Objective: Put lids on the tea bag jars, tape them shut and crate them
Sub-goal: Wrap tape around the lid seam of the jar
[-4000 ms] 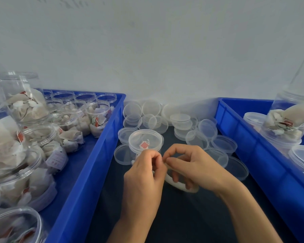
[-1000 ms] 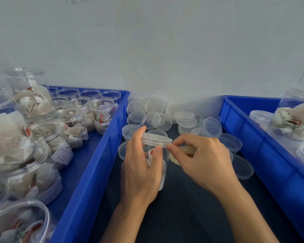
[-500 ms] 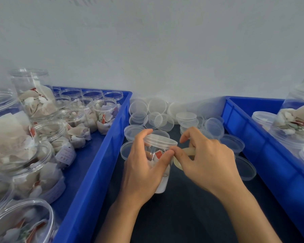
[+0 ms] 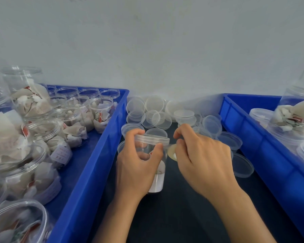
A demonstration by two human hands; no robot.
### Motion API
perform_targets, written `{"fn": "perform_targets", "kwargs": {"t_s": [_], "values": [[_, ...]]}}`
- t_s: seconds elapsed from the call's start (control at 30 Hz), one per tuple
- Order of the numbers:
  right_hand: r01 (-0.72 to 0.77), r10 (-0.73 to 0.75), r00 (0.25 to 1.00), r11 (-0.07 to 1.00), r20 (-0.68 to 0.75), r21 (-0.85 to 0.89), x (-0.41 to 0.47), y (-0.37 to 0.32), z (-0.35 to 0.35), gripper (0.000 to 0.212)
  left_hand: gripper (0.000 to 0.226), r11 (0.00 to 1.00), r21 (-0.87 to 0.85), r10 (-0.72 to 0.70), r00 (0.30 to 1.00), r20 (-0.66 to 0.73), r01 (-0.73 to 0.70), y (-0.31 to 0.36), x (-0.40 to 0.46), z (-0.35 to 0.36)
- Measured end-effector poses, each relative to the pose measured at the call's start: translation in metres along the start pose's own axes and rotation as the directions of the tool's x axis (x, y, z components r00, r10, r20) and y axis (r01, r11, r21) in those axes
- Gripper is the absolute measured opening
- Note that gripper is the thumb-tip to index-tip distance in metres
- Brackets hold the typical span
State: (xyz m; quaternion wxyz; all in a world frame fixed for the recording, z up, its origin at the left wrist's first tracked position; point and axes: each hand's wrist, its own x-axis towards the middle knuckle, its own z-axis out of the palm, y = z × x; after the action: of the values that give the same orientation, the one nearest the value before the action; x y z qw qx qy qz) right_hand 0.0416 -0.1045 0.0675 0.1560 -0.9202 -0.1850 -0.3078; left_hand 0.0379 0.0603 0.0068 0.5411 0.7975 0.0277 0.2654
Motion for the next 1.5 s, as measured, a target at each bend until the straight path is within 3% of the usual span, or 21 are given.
{"fn": "perform_targets", "kwargs": {"t_s": [0.2,0.43,0.77,1.0,1.33,1.5], "values": [[0.027,-0.034,0.993,0.997,-0.110,-0.066,0.002,0.002,0.005,0.013,0.048,0.996,-0.075,-0.041,0.999,0.017,0.042,0.006,0.001,-0.001],[0.009,-0.014,0.997,0.998,-0.072,-0.062,0.002,0.007,0.018,0.019,0.034,0.978,-0.193,-0.071,0.997,0.034,0.076,0.009,0.000,-0.002],[-0.006,0.005,1.000,0.996,0.011,0.088,-0.002,0.016,0.022,0.032,0.062,0.924,-0.345,-0.115,0.979,0.167,0.167,0.001,0.002,0.001],[-0.012,-0.009,0.992,0.986,0.123,0.164,-0.001,0.019,0.016,0.041,0.063,0.914,-0.340,-0.178,0.972,0.155,0.222,-0.002,0.004,0.002],[-0.029,0.020,0.997,0.991,0.072,0.128,-0.002,0.010,0.017,0.032,0.043,0.967,-0.186,-0.144,0.974,0.177,0.177,0.004,0.005,-0.008],[0.027,-0.028,1.000,1.000,0.012,0.010,-0.004,-0.002,0.019,0.027,0.057,0.976,-0.089,-0.190,0.976,0.107,0.200,0.008,0.001,-0.009]]}}
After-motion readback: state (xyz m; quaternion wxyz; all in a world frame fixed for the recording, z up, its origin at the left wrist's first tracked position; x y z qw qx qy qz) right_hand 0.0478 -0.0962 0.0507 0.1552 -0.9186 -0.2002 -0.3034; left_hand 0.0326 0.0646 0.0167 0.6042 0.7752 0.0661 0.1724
